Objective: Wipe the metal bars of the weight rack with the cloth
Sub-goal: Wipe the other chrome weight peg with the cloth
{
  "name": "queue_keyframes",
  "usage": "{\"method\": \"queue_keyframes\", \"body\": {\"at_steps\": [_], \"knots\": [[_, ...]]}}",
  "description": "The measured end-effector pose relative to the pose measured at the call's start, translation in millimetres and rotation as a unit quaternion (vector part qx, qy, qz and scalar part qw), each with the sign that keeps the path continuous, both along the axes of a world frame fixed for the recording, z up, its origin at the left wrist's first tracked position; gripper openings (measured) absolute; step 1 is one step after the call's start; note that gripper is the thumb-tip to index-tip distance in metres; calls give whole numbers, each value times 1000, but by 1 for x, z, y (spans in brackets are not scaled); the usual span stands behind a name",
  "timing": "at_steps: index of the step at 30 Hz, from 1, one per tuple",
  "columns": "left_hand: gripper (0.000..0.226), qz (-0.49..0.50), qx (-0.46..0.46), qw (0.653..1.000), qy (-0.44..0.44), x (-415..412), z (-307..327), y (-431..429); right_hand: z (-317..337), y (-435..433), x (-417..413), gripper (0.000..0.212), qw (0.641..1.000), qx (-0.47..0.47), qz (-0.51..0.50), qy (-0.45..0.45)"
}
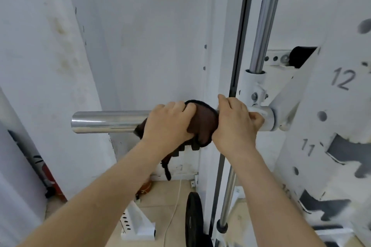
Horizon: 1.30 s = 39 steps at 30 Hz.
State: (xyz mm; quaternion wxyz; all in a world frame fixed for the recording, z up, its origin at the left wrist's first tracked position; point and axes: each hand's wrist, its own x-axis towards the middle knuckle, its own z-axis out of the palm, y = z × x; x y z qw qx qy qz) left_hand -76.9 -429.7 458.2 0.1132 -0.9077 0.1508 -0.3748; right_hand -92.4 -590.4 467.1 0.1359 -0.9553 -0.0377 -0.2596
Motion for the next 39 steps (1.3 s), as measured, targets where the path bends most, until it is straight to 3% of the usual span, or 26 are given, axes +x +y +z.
{"method": "queue_keyframes", "body": {"at_steps": [4,10,15,20,24,28,32,36,39], "knots": [[45,67,-21,997,40,-8,9,32,4,-11,5,88,998,-50,17,39],[22,-8,13,1000,2,9,-10,-63,4,-8,7,53,998,-48,22,27],[21,30,-36,999,3,-6,-1,19,-2,-10,4,65,999,-21,24,-4],[29,101,-57,993,13,-21,0,82,-2,-4,4,65,1000,-17,10,-1],[45,48,-5,999,6,-10,-6,8,-4,-3,6,60,1000,-27,5,-2],[19,9,-2,1000,-2,1,-4,-60,-8,-3,8,57,999,-24,8,-26],[18,59,-25,997,32,-7,3,2,-12,-2,7,70,999,-1,2,-36],[30,100,-68,993,-4,-21,-1,102,-11,-1,5,72,999,7,-6,-33],[25,130,-81,988,-15,-30,-5,145,-9,-2,5,72,1000,1,-4,-20]]}}
